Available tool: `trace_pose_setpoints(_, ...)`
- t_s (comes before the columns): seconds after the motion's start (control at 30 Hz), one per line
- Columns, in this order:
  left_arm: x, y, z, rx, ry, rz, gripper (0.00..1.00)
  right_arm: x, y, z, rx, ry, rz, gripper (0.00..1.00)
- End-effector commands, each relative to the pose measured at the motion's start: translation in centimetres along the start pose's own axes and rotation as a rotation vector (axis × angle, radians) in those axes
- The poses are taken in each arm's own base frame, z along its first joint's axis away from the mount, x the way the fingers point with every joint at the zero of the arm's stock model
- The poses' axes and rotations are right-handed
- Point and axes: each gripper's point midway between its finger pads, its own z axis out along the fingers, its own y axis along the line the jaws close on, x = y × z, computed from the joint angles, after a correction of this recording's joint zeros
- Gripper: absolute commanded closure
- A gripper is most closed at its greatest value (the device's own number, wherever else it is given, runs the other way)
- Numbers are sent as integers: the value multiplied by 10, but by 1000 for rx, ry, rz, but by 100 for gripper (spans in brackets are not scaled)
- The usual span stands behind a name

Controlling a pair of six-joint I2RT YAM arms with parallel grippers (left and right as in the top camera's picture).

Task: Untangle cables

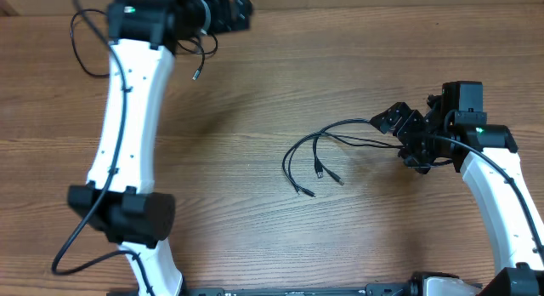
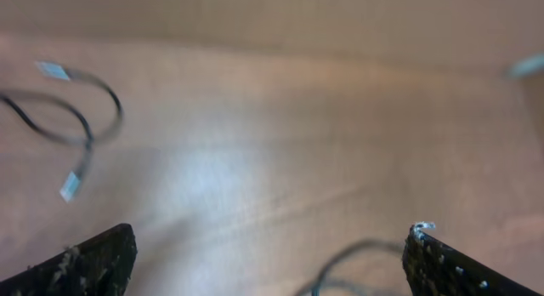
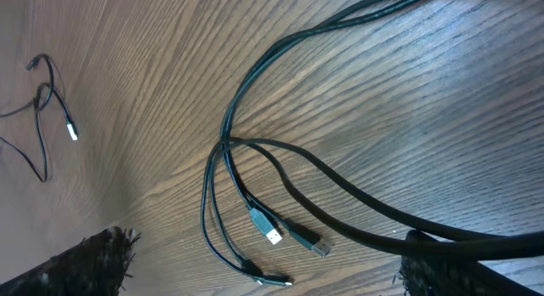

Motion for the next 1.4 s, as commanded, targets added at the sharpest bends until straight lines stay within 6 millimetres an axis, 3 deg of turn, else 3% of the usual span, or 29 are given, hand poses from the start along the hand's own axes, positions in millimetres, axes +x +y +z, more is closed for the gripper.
trace_pose_setpoints(0.0, 36, 5, 43, -33, 148, 9, 0, 0, 3, 1, -8, 2, -7, 0)
trace_pose_setpoints(0.07, 56, -2, 55, -28, 218, 14, 1, -4, 15, 0, -68, -9, -28, 0)
trace_pose_setpoints(0.2, 83, -6, 57, -46, 320, 16, 0, 16, 43, -8, -238, 102, -125, 0)
trace_pose_setpoints(0.3, 92, -13, 57, -26, 349, 122, 0, 10, 61, -33, -344, 82, -219, 0)
trace_pose_setpoints(0.37, 98, -24, 58, -2, 363, 213, 0, -14, 60, -65, -339, -4, -188, 0)
trace_pose_setpoints(0.4, 100, -31, 60, 11, 359, 242, 0, -29, 52, -84, -300, -64, -171, 0)
trace_pose_setpoints(0.53, 100, -60, 65, 95, 325, 346, 0, -60, 8, -120, -91, -198, -49, 0)
trace_pose_setpoints(0.67, 104, -104, 67, 246, 284, 470, 0, -72, -8, -136, -71, -244, 13, 0)
trace_pose_setpoints(0.83, 115, -145, 85, 310, 245, 545, 4, -87, -37, -147, 11, -314, 75, 0)
trace_pose_setpoints(1.0, 162, -172, 118, 347, 336, 601, 6, -104, -73, -163, 120, -405, 146, 0)
trace_pose_setpoints(1.13, 219, -188, 139, 387, 452, 752, 9, -109, -95, -173, 191, -446, 193, 0)
trace_pose_setpoints(1.37, 280, -221, 145, 455, 522, 935, 14, -109, -97, -173, 203, -451, 195, 0)
